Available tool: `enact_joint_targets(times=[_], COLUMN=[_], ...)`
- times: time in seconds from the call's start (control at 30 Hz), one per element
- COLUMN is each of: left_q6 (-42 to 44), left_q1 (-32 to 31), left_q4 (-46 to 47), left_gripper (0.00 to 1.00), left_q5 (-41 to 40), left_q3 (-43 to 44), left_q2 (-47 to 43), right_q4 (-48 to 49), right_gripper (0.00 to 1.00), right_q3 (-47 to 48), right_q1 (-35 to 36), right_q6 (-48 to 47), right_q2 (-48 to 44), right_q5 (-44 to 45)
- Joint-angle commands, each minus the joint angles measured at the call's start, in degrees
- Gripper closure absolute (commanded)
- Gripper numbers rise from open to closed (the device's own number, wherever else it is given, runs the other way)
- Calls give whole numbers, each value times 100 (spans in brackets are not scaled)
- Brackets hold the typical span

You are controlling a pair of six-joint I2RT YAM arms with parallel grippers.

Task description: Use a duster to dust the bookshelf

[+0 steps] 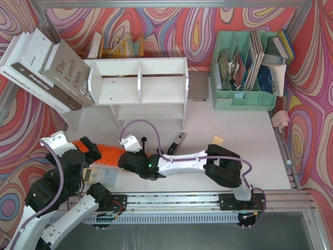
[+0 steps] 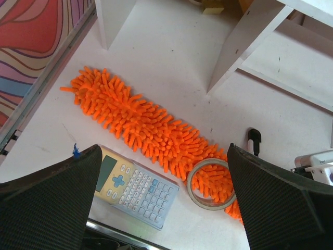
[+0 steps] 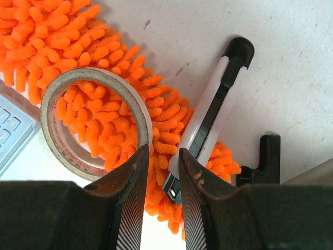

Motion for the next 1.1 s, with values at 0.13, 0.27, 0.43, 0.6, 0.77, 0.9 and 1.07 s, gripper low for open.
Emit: enact_joint_targets(times=[0.13, 0.27, 0.43, 0.6, 0.77, 0.9, 1.07], left_q6=[20, 29, 37, 65, 67, 98, 69], left_q1=[-9, -9, -9, -9, -10, -9, -9], left_q4=[106, 106, 129, 150, 162, 185, 164], left_gripper=[5, 5, 5, 5, 4, 4, 4], left_q5=[-10, 12, 15, 56, 45, 94, 46], left_q3=[-79, -77, -95, -98, -103, -107, -112], left_q2=[198, 223, 231, 249, 253, 251, 226], right_q4=[315, 240, 115, 97, 100, 84, 180], right_gripper=[64, 63, 63, 63, 63, 63, 61], right_q3=[-47, 28, 110, 116, 160, 221, 171], right_q1=[-33, -30, -35, -29, -36, -38, -30], right_q6=[-93, -102, 4, -79, 2, -57, -41], right_q2=[-132, -126, -144, -211, -246, -197, -297], right_q5=[-79, -94, -15, 107, -7, -38, -47])
